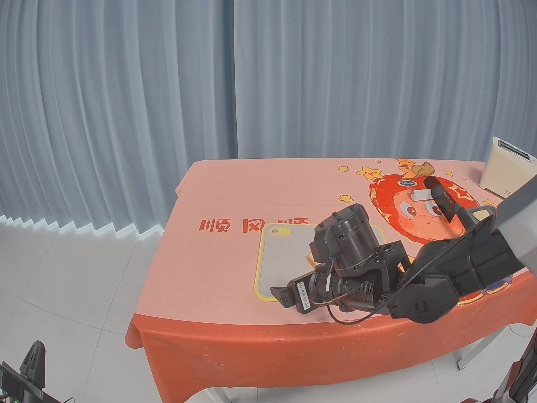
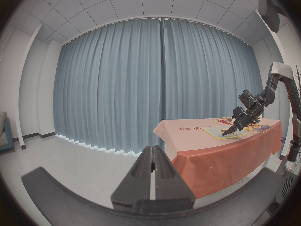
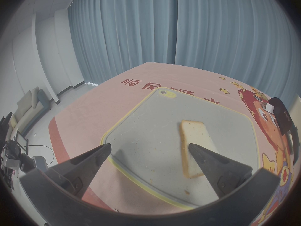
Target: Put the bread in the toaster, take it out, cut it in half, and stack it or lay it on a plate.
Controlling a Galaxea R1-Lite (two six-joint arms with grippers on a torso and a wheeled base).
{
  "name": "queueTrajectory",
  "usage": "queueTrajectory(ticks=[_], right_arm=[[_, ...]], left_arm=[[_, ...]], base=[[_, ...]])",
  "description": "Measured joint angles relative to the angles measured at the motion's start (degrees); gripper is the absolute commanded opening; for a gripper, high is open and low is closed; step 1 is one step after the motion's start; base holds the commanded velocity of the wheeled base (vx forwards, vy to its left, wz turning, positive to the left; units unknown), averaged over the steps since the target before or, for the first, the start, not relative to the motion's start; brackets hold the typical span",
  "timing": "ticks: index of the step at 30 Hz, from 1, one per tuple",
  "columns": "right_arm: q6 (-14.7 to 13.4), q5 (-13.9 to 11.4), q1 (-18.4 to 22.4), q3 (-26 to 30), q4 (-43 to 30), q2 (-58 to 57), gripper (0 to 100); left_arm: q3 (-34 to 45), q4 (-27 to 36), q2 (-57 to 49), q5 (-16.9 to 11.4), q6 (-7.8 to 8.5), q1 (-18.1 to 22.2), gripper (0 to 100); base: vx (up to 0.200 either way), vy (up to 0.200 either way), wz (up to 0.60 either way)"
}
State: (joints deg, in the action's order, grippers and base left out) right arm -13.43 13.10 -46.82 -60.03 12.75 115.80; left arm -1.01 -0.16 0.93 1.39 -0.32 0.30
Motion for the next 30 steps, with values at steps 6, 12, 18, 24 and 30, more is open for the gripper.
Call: queueTrajectory(ticks=[6,12,18,24,30], right_arm=[[0.0,1.6,-0.1,0.2,0.0,0.2,100],[0.0,1.9,0.0,0.2,-0.6,0.3,0],[0.2,2.8,-0.1,0.3,-1.1,0.0,0],[0.2,3.3,0.1,0.4,-0.9,-0.3,0],[0.2,3.3,0.4,0.0,-0.3,-2.2,0]], left_arm=[[0.0,0.0,0.0,0.0,0.0,0.0,0],[0.0,0.0,0.0,0.0,0.0,0.0,0],[0.0,0.0,0.0,0.0,-0.01,0.0,0],[0.0,0.0,0.0,0.0,-0.06,0.0,0],[0.0,0.0,0.0,0.0,-0.09,0.0,0]], base=[[0.0,0.0,0.0],[0.0,0.0,0.0],[0.0,0.0,0.0],[0.0,0.0,0.0],[0.0,0.0,0.0]])
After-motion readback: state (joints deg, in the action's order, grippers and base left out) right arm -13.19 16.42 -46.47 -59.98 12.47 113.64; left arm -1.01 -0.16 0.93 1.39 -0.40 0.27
